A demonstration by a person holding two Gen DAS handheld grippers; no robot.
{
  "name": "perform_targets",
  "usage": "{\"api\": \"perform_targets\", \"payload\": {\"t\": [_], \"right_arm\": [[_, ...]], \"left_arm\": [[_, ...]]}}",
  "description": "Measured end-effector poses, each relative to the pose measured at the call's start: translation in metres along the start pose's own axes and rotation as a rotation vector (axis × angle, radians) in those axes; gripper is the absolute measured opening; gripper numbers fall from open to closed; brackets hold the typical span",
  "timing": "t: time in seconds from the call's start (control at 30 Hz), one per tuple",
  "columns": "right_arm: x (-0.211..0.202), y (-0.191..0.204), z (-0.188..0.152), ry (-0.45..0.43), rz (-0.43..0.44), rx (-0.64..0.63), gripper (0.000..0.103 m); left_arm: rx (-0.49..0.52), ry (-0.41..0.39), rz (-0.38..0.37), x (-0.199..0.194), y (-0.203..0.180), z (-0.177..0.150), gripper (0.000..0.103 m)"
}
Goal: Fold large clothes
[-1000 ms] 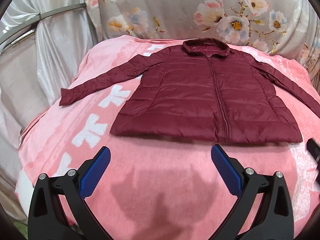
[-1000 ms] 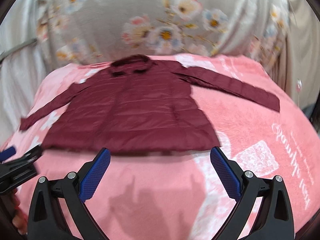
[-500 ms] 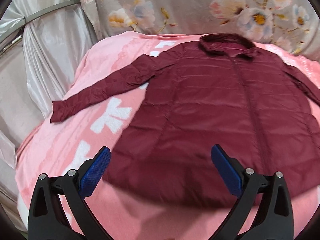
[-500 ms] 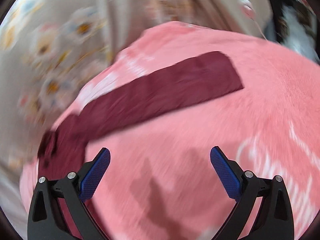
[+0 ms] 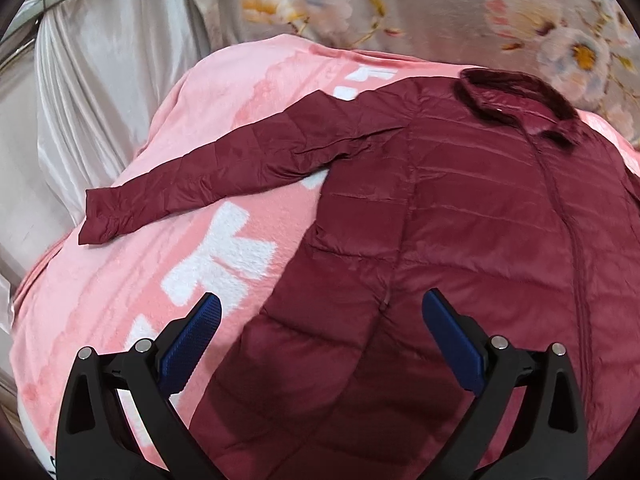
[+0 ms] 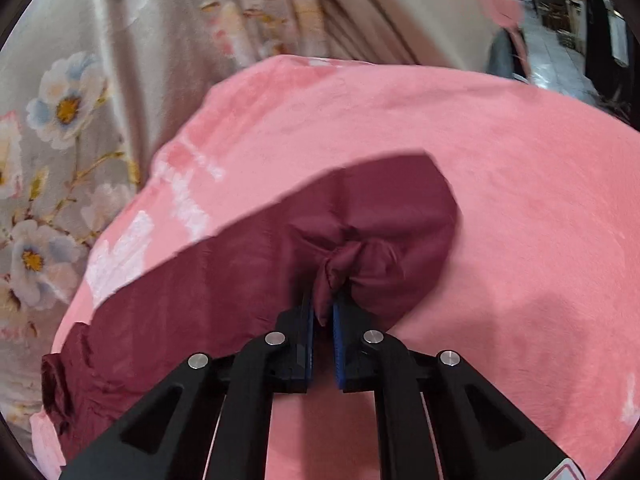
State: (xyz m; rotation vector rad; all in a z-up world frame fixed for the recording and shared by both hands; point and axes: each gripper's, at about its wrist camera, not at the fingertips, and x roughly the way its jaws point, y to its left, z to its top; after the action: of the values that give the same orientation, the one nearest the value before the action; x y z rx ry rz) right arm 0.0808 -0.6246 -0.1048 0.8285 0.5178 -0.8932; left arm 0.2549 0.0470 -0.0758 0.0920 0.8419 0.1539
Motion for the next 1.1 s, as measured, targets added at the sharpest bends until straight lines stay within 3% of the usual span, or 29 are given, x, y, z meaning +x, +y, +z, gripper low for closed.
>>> {"api": "perform_targets", "payload": {"t": [0.13,0.23,0.33,0.47,0.63,0.73,0.83,0.93,1.0,1.1], "right_arm": [[-0.037,0.104,-0.009,-0.120,0.123,-0.242,0.007],[-0.073,0.205,-0.047,-0.143,0.290,-0.469,0.007],[-0.101,0.291,-0.110,-0.097,0.458,-0.683,0.006],[-0.113,0.366,-0.206,0.086,0.658,-0.870,0.006],[-0.109,0.403,-0.302,0.265,0.744,-1.031,0.006],[-0.103,0.412,-0.350,0.344,0.741,-1.124,0.007],[-0.098,0.410,-0.386,0.400,0.724,-1.190,0.015],[-0.102,0.404,-0.408,0.442,0.731,-1.249,0.034],[-0.110,0.394,-0.398,0.470,0.772,-1.214,0.056],[-0.125,0.376,-0.371,0.457,0.815,-1.129,0.060]], "left_arm": [[-0.011,-0.001,0.026,0.009,0.002,0.004,0.098],[-0.026,0.004,0.025,0.013,0.006,0.009,0.098],[-0.034,-0.002,0.019,0.014,0.010,0.013,0.098],[-0.043,-0.006,0.013,0.017,0.018,0.016,0.098],[-0.064,-0.007,-0.002,0.024,0.029,0.020,0.098],[-0.074,0.006,-0.031,0.029,0.032,0.023,0.098],[-0.094,0.019,-0.074,0.033,0.033,0.026,0.098],[-0.123,0.034,-0.147,0.035,0.033,0.034,0.098],[-0.146,0.053,-0.214,0.036,0.031,0.041,0.098],[-0.168,0.081,-0.318,0.036,0.020,0.049,0.098]]}}
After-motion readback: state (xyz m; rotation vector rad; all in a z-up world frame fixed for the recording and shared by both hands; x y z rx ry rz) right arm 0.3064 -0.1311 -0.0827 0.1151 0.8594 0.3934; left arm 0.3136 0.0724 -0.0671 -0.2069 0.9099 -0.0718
